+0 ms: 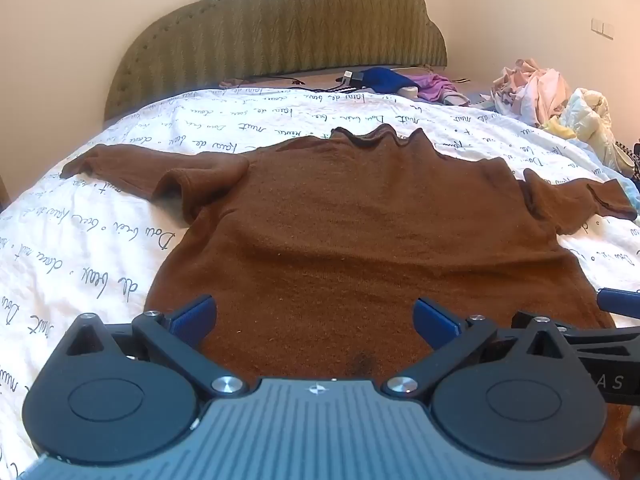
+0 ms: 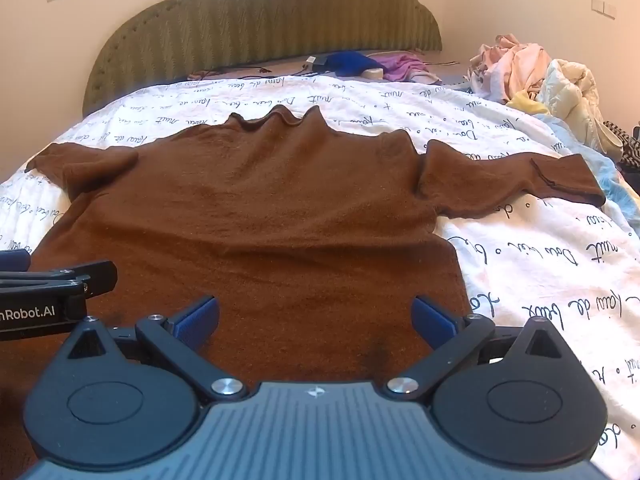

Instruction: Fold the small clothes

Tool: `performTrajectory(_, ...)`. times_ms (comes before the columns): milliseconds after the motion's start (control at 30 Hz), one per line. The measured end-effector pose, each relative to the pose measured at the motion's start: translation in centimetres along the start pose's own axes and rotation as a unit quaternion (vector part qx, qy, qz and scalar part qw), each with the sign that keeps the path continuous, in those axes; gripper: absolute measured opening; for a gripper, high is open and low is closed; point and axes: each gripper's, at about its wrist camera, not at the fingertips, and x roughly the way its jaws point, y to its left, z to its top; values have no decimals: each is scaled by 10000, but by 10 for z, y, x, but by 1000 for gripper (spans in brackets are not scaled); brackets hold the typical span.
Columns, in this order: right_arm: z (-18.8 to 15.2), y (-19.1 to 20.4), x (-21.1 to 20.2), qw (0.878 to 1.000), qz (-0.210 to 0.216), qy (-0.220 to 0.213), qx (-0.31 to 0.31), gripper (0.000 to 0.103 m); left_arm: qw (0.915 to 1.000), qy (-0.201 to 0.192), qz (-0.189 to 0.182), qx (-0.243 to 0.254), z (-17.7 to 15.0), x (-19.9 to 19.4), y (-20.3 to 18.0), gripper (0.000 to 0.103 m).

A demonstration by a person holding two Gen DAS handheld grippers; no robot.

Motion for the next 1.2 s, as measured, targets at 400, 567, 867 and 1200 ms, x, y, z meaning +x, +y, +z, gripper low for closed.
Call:
performTrajectory(400, -4, -3, 7, 10000, -15, 25, -12, 103, 10000, 28, 45, 6, -2, -2, -6, 103)
performTrajectory(567, -2, -1, 0, 10000, 34, 41, 4, 103, 10000, 85, 23, -12, -2, 2, -2, 103)
performTrajectory(867, -2, 2, -3, 10000, 24, 36, -59, 103, 9999, 124, 48, -10, -3, 3, -1, 103)
performTrajectory(1200, -2, 2, -3, 10000, 42, 37, -34, 103, 9999, 116, 62, -5, -3, 2, -2, 103)
